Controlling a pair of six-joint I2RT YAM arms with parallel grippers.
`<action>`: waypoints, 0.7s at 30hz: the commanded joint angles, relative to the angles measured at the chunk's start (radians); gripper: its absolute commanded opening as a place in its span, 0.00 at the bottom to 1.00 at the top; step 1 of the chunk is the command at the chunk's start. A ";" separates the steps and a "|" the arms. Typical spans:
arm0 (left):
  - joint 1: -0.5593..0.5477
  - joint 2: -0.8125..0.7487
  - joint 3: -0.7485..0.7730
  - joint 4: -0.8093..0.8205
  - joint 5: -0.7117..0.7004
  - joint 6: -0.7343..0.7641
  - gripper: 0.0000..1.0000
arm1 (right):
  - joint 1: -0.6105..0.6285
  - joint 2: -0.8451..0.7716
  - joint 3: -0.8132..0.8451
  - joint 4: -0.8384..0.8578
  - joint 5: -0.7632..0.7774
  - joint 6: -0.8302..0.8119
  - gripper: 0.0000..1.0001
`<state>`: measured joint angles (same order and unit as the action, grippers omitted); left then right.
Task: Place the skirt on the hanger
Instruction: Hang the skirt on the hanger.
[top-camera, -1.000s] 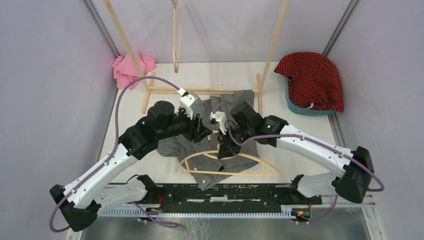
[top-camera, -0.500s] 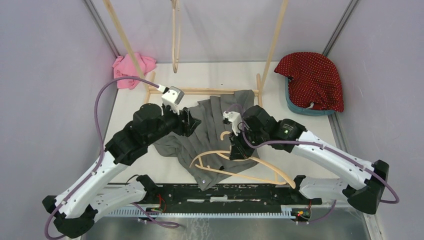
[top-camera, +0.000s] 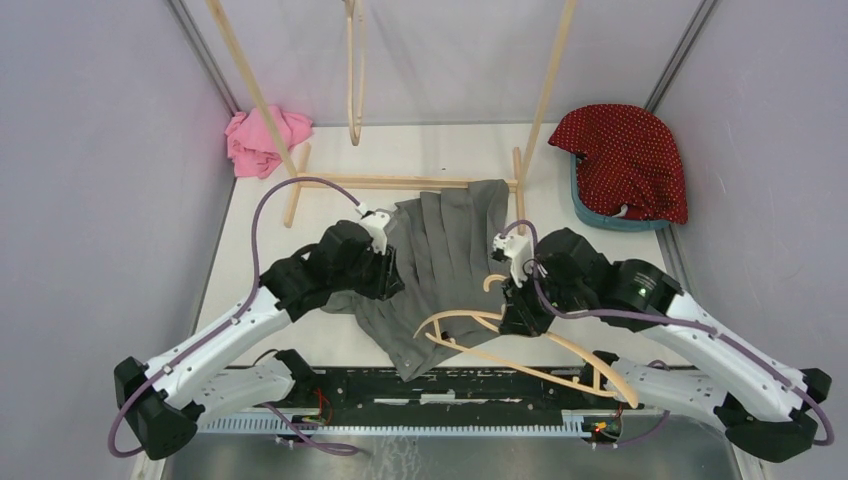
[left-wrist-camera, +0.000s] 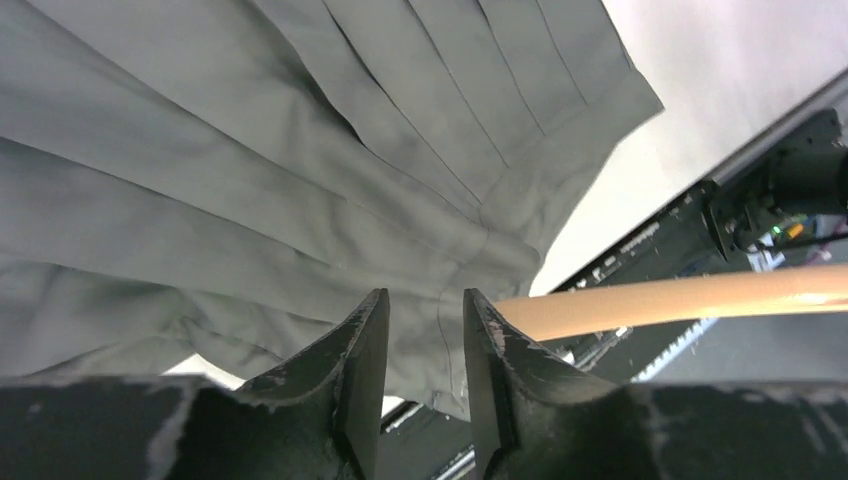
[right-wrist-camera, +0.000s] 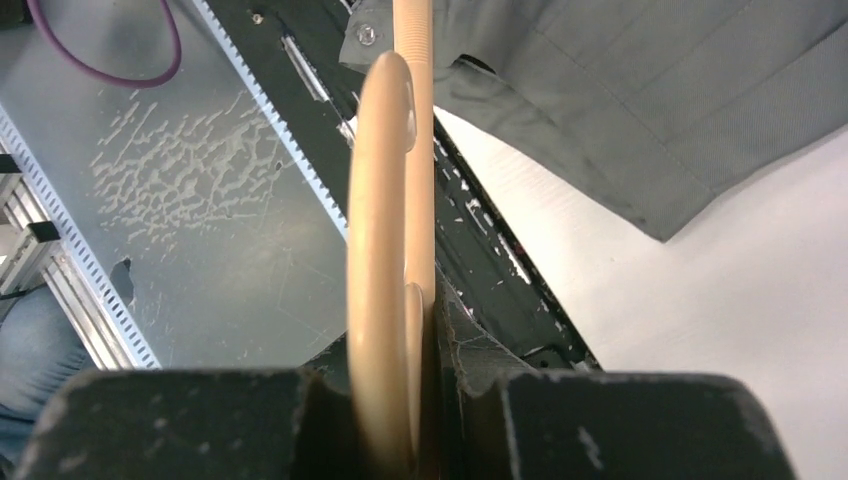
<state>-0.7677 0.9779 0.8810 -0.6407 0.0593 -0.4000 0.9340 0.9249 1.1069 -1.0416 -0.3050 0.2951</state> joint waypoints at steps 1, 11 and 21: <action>-0.010 -0.084 -0.049 0.027 0.088 -0.101 0.34 | 0.006 -0.063 0.006 -0.050 -0.011 0.050 0.01; -0.046 -0.070 -0.125 0.088 0.097 -0.163 0.11 | 0.029 -0.136 -0.124 -0.019 -0.051 0.117 0.01; -0.047 -0.006 -0.108 0.127 0.082 -0.155 0.09 | 0.047 -0.156 -0.254 0.110 -0.058 0.171 0.01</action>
<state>-0.8112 0.9627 0.7521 -0.5724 0.1379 -0.5167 0.9714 0.7795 0.8936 -1.0424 -0.3584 0.4213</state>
